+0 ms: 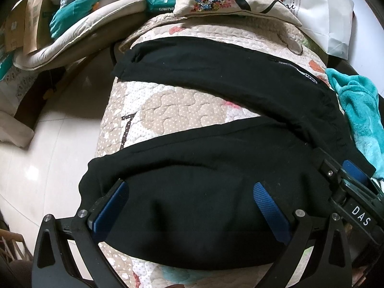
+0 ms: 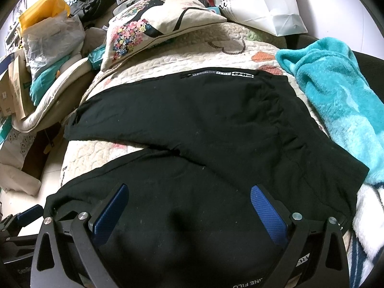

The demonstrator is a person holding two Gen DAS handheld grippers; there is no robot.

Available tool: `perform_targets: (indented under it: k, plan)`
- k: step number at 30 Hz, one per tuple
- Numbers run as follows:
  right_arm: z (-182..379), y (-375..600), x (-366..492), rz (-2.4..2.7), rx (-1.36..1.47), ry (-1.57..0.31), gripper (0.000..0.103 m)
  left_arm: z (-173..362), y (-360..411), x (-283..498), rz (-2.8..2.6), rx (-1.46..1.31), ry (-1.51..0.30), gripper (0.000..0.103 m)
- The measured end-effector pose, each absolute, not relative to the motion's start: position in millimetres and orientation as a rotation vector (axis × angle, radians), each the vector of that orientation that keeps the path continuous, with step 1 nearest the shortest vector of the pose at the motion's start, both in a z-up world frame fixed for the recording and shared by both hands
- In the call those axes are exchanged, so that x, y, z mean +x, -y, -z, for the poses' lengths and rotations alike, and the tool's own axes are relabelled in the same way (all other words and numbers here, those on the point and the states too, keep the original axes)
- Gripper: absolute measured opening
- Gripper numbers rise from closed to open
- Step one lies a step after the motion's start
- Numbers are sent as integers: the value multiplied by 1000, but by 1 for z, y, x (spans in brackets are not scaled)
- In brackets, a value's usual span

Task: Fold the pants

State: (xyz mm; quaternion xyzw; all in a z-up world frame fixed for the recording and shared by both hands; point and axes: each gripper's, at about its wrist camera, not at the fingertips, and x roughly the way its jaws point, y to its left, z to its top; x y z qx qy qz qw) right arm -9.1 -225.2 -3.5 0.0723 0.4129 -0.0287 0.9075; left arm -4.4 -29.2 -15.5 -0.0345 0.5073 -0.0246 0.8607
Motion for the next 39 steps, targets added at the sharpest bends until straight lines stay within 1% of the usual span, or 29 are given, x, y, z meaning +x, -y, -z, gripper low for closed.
perform_targets:
  k: [9,21,27,33,39]
  plan:
    - [6,226,-8,60,153,-866,103,24,28,-2,38,-68,-1087,103]
    - [5,226,-9,61,161,-868,103,57,25,7,-4,-54,-1197,103]
    - [3,227,-10,62,163,-864,103,61,28,6,-10,-35,-1184,103]
    - [0,227,-11,72,159,-850,103,67,19,5,14,-109,-1198,103]
    - [-3,225,-12,64,158,-835,103,65,19,2,24,-111,-1198,103]
